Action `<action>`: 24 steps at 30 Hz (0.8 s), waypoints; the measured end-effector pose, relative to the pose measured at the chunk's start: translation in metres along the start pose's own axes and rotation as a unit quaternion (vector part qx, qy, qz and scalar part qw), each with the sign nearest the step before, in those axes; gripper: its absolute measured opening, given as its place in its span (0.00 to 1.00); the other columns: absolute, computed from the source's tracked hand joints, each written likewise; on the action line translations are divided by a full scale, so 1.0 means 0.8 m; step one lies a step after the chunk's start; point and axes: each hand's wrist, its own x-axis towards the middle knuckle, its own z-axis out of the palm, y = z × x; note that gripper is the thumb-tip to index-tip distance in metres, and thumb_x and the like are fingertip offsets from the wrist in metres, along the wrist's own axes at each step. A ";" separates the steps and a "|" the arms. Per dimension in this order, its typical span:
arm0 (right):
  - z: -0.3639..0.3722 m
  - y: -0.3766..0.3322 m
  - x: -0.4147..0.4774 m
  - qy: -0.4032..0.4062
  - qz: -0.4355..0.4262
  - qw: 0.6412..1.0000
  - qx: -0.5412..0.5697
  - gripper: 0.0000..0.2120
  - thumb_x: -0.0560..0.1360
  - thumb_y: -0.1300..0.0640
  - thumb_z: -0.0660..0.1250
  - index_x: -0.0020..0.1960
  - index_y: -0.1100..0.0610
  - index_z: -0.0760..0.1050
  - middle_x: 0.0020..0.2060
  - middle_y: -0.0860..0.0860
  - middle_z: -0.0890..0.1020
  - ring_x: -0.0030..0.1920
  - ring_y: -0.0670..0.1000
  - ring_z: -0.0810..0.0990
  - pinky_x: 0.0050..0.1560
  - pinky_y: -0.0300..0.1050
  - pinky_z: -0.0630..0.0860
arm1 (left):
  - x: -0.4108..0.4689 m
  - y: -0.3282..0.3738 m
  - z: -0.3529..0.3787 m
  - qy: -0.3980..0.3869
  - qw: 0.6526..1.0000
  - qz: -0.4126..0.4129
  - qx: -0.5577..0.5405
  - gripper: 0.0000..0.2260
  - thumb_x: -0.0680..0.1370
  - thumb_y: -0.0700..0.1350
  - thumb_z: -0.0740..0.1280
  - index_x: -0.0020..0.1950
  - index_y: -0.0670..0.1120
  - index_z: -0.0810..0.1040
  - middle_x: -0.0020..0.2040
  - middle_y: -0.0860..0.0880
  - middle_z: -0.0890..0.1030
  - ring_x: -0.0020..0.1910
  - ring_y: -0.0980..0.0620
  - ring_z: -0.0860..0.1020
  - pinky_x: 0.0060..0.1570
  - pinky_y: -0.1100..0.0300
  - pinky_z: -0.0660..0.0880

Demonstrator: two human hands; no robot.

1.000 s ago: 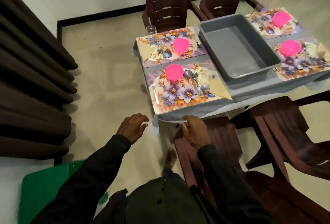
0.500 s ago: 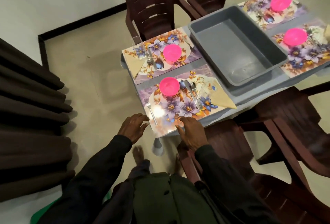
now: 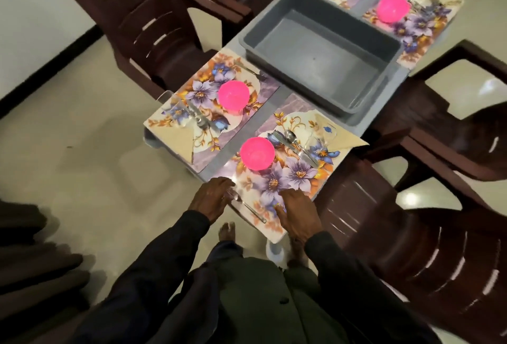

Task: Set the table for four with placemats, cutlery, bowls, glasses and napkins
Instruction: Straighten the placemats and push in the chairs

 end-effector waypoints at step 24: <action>0.091 -0.110 -0.012 -0.100 0.212 0.971 -0.043 0.46 0.75 0.51 0.75 0.83 0.55 0.49 0.82 0.57 0.47 0.82 0.61 0.46 0.79 0.53 0.44 | 0.075 -0.131 0.013 -0.179 0.958 0.215 0.064 0.30 0.80 0.41 0.71 0.80 0.47 0.64 0.81 0.50 0.63 0.79 0.49 0.63 0.69 0.52 0.72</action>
